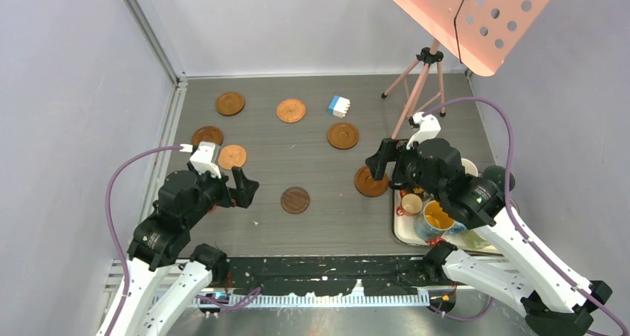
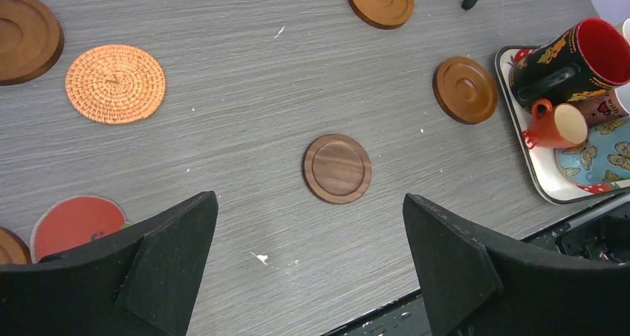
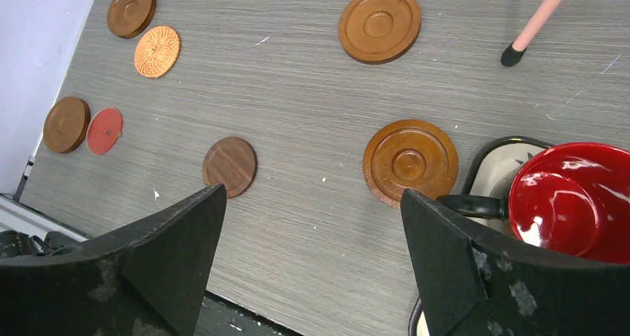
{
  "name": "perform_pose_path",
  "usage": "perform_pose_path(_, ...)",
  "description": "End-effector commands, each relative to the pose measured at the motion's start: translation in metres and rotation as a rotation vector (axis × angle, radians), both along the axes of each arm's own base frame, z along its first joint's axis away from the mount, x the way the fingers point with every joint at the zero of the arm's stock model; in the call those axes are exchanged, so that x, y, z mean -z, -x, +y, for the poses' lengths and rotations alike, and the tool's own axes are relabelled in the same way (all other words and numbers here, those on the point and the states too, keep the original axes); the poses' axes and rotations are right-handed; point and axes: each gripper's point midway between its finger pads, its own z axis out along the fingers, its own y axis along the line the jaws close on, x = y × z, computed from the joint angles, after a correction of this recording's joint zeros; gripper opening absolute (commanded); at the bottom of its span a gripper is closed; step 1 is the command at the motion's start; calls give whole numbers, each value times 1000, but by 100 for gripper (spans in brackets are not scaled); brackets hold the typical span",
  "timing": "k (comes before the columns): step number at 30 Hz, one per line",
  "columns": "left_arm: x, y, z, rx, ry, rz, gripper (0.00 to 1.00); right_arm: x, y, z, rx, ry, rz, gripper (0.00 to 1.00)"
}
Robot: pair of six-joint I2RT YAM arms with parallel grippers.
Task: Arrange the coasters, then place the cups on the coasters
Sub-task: Move the coaster to the center of the board.
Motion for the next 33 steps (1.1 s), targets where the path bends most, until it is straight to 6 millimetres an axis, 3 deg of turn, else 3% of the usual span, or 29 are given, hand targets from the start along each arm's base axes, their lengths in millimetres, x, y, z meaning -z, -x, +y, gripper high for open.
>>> perform_pose_path(1,-11,-3,-4,17,17,-46,100,-27,-2,1,10,-63,-62,95)
perform_pose_path(15,-11,1,-2,3,34,-33,99,-22,-5,2,25,-65,-44,96)
perform_pose_path(22,5,16,5,-7,24,12,100,-10,-15,-11,130,-50,-53,98)
perform_pose_path(23,7,18,6,-9,25,12,100,-5,-19,-16,155,-25,-57,95)
perform_pose_path(29,11,22,11,-21,26,-17,100,30,-39,-31,261,129,-37,53)
perform_pose_path(32,11,22,12,-24,23,-23,100,57,-50,-33,299,217,6,20)
perform_pose_path(33,10,22,12,-23,24,-26,100,63,-52,-34,311,239,14,15)
